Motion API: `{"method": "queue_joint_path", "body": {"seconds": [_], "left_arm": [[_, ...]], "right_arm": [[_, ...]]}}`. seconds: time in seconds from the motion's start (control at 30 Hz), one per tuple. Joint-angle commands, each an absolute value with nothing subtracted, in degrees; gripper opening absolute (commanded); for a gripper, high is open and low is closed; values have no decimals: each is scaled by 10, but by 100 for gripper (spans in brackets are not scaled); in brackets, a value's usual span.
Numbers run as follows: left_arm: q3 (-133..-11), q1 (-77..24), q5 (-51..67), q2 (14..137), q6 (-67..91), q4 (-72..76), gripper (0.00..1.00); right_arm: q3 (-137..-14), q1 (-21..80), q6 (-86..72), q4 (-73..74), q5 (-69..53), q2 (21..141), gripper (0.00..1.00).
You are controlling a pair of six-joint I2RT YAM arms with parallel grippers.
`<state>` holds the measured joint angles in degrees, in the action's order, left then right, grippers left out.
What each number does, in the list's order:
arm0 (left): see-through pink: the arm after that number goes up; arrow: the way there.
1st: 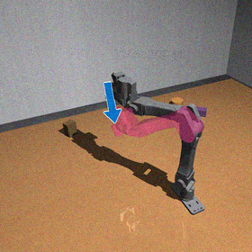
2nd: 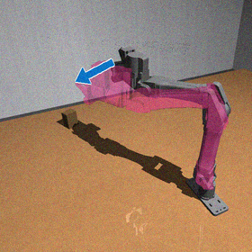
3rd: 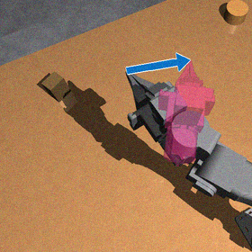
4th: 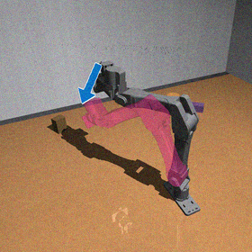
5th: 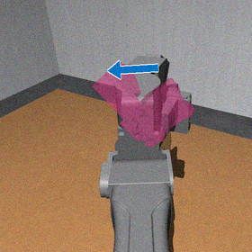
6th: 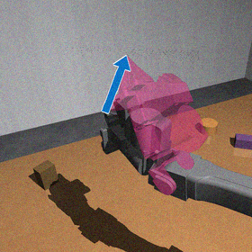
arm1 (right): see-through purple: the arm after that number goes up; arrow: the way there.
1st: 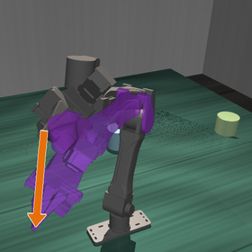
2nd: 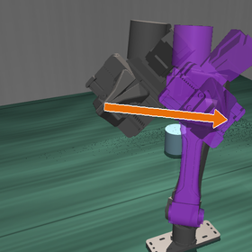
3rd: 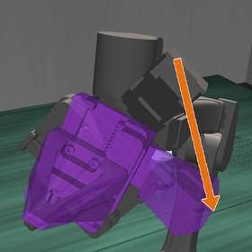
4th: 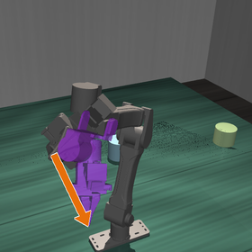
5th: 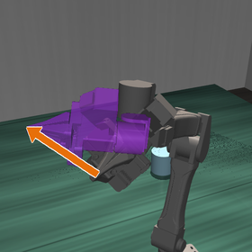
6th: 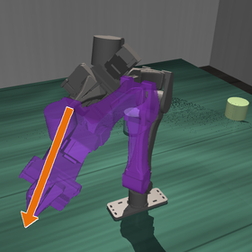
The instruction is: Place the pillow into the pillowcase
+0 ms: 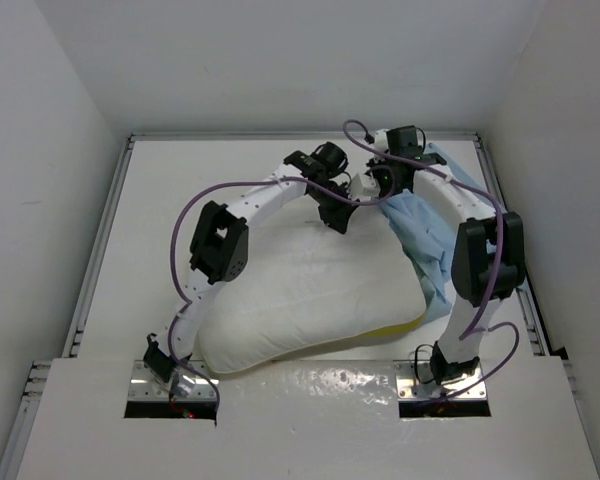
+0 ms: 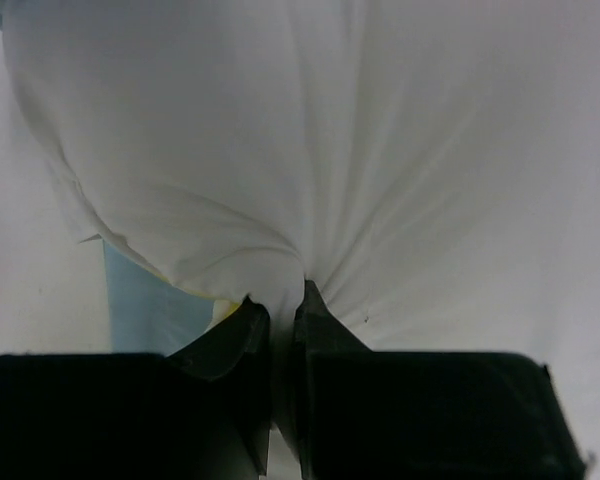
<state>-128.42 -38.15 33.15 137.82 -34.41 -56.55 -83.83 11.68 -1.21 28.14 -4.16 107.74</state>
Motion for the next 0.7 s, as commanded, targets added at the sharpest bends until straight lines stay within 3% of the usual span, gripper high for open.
{"method": "queue_joint_path", "body": {"seconds": [0.0, 0.07, 0.2, 0.33, 0.53, 0.67], "left_arm": [[-1285, -377, 284, 1376, -277, -461, 0], [-1295, -368, 314, 1374, -294, -461, 0], [-1345, -386, 376, 1368, -378, -562, 0], [-1361, -396, 418, 1355, -403, -613, 0], [-1369, -396, 473, 1341, -356, -617, 0], [-1355, -387, 427, 1344, -295, -548, 0]], "right_arm": [[-828, 136, 30, 314, -119, 1020, 0], [-824, 136, 35, 344, -131, 1017, 0], [-805, 136, -18, 278, -24, 1022, 0], [-867, 129, -94, 236, 47, 1073, 0], [-930, 118, -176, 211, -12, 1110, 0], [-890, 118, -170, 218, -37, 1087, 0]]}}
